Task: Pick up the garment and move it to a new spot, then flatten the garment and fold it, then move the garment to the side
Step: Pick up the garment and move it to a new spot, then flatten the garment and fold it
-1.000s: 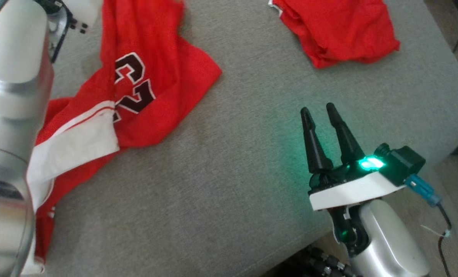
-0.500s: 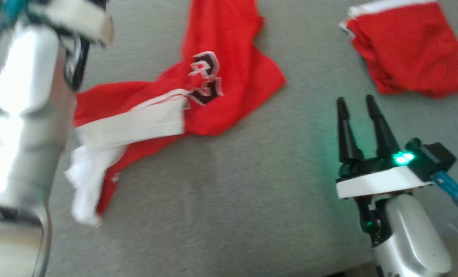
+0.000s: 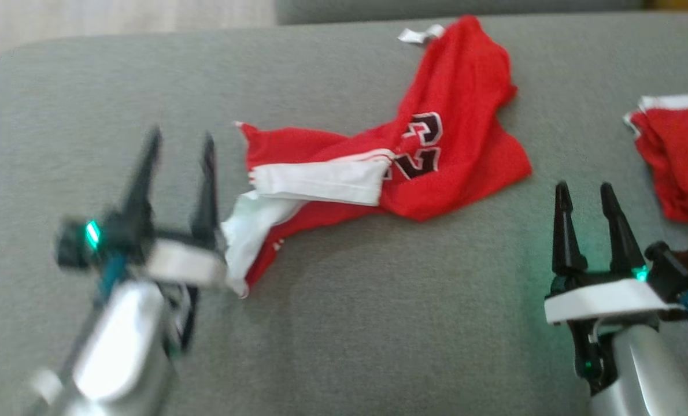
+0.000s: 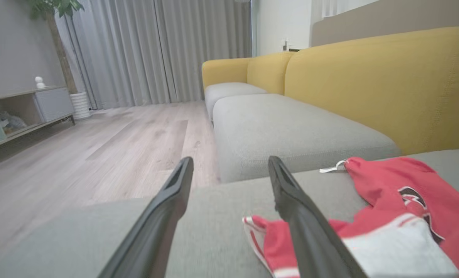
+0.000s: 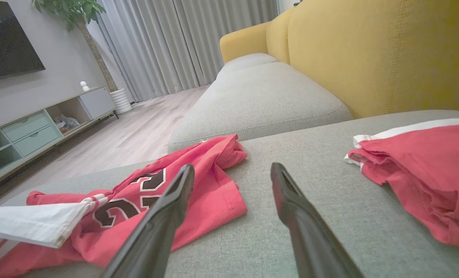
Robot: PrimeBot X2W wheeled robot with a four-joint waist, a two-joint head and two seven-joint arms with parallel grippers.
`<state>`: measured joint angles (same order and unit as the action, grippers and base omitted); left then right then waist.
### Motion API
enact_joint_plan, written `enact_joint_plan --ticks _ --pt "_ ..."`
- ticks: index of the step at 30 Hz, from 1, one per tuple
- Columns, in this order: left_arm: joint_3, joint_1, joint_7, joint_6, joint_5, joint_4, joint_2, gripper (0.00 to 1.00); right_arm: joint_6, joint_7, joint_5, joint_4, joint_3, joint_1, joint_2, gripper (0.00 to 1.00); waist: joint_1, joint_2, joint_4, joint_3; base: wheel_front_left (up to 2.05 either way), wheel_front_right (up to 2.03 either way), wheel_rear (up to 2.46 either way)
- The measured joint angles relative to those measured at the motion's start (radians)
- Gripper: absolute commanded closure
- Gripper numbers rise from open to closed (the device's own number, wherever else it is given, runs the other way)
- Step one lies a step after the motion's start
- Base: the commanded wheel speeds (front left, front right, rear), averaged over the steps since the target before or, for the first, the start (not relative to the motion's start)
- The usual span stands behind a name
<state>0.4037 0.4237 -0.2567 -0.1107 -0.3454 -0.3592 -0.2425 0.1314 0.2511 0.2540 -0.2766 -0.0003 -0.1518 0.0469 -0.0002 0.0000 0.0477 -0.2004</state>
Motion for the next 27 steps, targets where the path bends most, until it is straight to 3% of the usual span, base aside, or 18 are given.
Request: enact_joint_plan --ticks 6,12,20,27 --pt "0.01 -0.195 0.0 -0.037 -0.004 0.071 0.064 0.0 0.0 0.0 -0.002 -0.027 -0.017 0.046 0.0 0.0 -0.0001 0.0 0.054 0.05 0.0 0.0 0.0" --pt "0.008 -0.215 0.0 -0.039 0.023 0.1 0.083 0.0 0.0 0.0 -0.042 -0.063 -0.036 0.035 -0.001 0.0 0.0 0.0 0.078 0.048 0.0 0.0 0.0" --pt "-0.004 -0.184 0.0 -0.02 0.049 0.105 0.107 0.0 0.0 -0.077 -0.105 -0.26 -0.138 -0.119 0.0 0.0 0.0003 0.0 0.096 -0.01 0.0 0.0 0.0" --pt "-0.006 -0.152 0.0 -0.002 0.067 0.09 0.141 0.0 0.0 -0.099 -0.094 -0.437 -0.143 -0.257 0.0 0.0 0.0004 0.0 0.127 -0.052 0.0 0.0 0.0"
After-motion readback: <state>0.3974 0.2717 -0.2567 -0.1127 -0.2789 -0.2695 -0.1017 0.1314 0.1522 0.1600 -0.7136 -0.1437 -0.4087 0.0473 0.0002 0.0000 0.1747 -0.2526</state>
